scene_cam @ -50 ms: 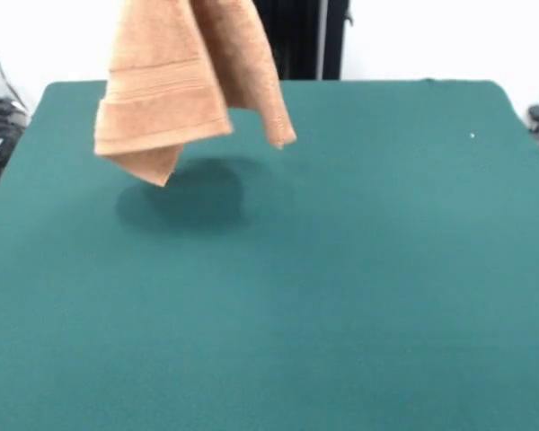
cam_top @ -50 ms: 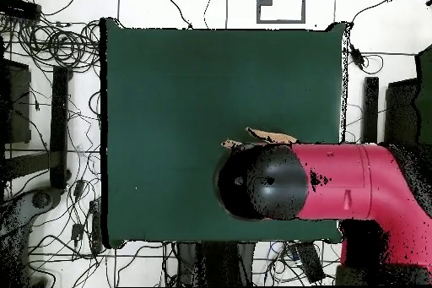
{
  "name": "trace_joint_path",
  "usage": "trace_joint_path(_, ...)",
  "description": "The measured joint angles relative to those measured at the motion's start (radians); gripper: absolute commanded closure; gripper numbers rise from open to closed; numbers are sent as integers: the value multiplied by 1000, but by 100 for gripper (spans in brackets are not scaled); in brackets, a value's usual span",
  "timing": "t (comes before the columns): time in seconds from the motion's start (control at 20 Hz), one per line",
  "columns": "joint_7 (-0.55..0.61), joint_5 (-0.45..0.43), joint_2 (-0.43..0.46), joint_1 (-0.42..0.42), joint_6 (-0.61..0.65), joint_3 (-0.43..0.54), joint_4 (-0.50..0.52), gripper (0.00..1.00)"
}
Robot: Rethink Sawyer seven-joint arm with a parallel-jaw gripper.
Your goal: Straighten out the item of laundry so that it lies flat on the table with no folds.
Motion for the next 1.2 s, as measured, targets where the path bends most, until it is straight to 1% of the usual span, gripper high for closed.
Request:
trace_joint_path(0.15, 0, -2, 24, 0, -16, 0, -2, 100)
trace_joint_path(0.25, 0, -3, 53, 0, -50, 0, -2, 100)
trace_joint_path(0.3, 0, -3, 82, 0, -92, 0, -2, 100)
trace_joint_path(0.45, 0, -3, 116, 0, -147, 0, -2, 100)
trace_joint_path(0.55, 0, 6, 160, 2, -213, 0, -2, 100)
trace_joint_path(0.85, 0, 40, 189, 20, -229, 0, -2, 100)
trace_joint_path(1.05, 0, 77, 185, 48, -226, 0, -7, 100)
trace_joint_path(1.2, 0, 97, 181, 91, -221, -4, -35, 100)
